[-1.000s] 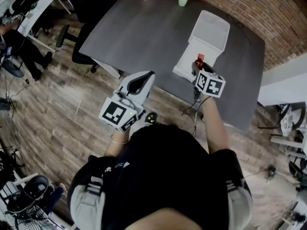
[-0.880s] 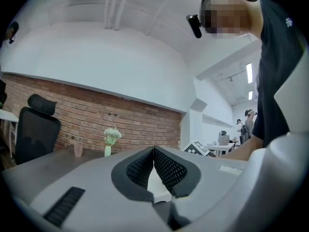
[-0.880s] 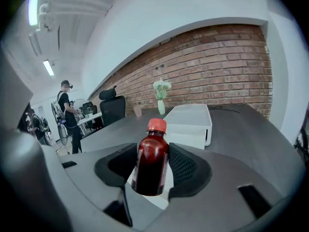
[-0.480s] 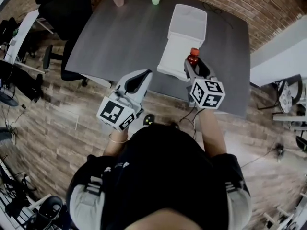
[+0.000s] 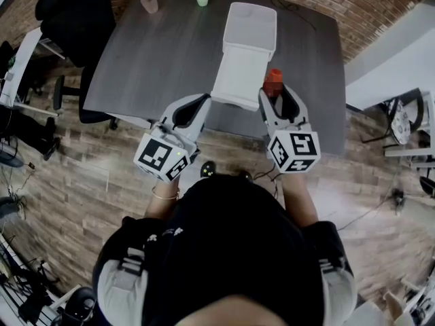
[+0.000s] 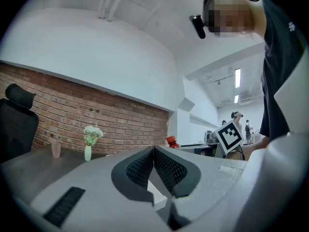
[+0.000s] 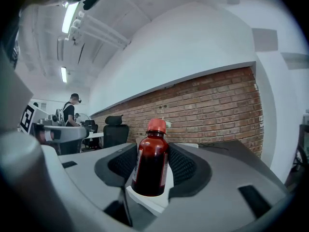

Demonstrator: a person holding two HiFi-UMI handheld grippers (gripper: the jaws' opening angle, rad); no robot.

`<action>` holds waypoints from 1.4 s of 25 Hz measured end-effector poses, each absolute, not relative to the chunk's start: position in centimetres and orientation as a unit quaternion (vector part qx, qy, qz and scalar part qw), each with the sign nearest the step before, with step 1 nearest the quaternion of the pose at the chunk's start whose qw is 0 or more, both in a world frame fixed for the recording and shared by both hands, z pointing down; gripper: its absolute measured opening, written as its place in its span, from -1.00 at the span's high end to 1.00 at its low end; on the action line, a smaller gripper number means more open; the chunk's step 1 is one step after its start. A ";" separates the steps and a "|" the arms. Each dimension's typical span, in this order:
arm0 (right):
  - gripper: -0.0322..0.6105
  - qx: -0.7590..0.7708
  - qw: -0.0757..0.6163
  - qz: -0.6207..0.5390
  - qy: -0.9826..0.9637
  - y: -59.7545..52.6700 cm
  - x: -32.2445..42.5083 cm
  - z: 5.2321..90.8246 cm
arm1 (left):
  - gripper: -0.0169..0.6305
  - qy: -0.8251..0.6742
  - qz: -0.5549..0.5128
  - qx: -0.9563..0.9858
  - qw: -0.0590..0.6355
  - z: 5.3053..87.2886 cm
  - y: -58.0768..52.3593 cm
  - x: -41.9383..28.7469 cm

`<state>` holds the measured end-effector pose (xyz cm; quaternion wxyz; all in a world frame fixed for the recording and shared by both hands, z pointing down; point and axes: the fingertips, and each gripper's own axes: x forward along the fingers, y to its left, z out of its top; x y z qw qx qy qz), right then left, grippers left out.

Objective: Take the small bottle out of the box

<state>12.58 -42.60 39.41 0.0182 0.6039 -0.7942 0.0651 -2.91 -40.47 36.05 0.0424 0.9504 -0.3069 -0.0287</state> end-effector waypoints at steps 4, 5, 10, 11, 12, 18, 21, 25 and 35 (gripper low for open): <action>0.26 0.606 0.010 0.051 -0.793 -41.2 13.4 38.4 | 0.94 -0.304 -0.028 0.951 0.040 35.9 -40.5 -2.0; 0.26 0.606 0.010 0.048 -0.794 -40.9 13.6 38.2 | 0.94 -0.303 -0.028 0.952 0.040 35.9 -40.4 -1.8; 0.26 0.604 0.000 0.046 -0.796 -40.2 13.7 37.9 | 0.94 -0.302 -0.026 0.952 0.040 35.9 -40.1 -1.4; 0.26 0.603 -0.001 0.045 -0.797 -40.2 13.6 37.8 | 0.94 -0.303 -0.026 0.952 0.040 35.9 -40.1 -1.5; 0.26 0.602 -0.001 0.046 -0.797 -40.2 13.5 37.8 | 0.94 -0.304 -0.025 0.952 0.041 35.9 -40.1 -1.6; 0.26 0.595 0.000 0.045 -0.803 -40.6 12.7 37.6 | 0.94 -0.312 -0.023 0.949 0.042 35.9 -40.4 -2.5; 0.26 0.592 0.001 0.048 -0.804 -40.6 12.4 37.8 | 0.94 -0.315 -0.023 0.948 0.042 35.9 -40.3 -2.8; 0.26 0.594 0.000 0.052 -0.803 -40.7 12.3 37.9 | 0.94 -0.316 -0.023 0.947 0.042 35.9 -40.3 -3.0; 0.26 0.600 0.003 0.049 -0.799 -40.7 12.7 37.7 | 0.94 -0.315 -0.023 0.948 0.043 36.0 -40.4 -2.8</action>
